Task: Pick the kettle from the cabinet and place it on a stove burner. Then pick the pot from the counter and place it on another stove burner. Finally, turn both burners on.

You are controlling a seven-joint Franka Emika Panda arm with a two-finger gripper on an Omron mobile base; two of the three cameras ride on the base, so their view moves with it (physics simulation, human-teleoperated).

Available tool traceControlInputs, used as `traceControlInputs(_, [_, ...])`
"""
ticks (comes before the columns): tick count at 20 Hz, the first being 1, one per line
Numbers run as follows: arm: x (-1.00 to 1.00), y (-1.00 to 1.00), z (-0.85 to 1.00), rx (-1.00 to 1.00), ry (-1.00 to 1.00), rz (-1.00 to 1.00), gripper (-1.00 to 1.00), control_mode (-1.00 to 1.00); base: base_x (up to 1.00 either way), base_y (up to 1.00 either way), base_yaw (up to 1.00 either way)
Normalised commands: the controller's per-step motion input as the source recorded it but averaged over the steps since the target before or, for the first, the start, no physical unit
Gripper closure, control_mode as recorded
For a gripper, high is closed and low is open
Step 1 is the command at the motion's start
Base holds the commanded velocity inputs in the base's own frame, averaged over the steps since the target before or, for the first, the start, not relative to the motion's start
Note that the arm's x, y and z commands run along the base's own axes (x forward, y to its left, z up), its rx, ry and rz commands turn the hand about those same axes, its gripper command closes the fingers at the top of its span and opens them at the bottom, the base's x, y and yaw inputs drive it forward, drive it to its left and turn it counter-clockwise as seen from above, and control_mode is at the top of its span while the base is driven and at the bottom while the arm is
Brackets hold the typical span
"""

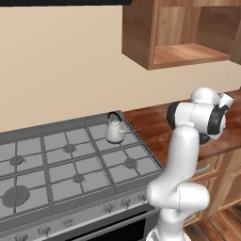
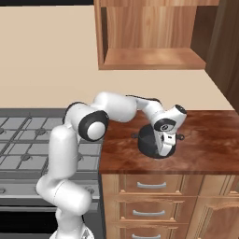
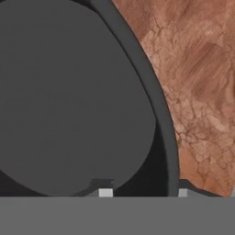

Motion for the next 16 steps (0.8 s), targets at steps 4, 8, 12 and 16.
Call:
traceControlInputs(4, [0.00,0.09,-0.05,0.00,0.00,0.00,1.00,-1.00,0.00,0.00,0.00])
traceControlInputs(8, [0.00,0.17,0.04,0.00,0.00,0.00,1.00,-1.00,0.00,0.00,0.00])
traceControlInputs(12, [0.00,0.22,0.11,-0.02,0.00,0.00,1.00,-1.00,0.00,0.00,0.00])
traceControlInputs(16, [-0.02,0.30,0.20,-0.03,0.00,0.00,1.00,-1.00,0.00,0.00,0.00])
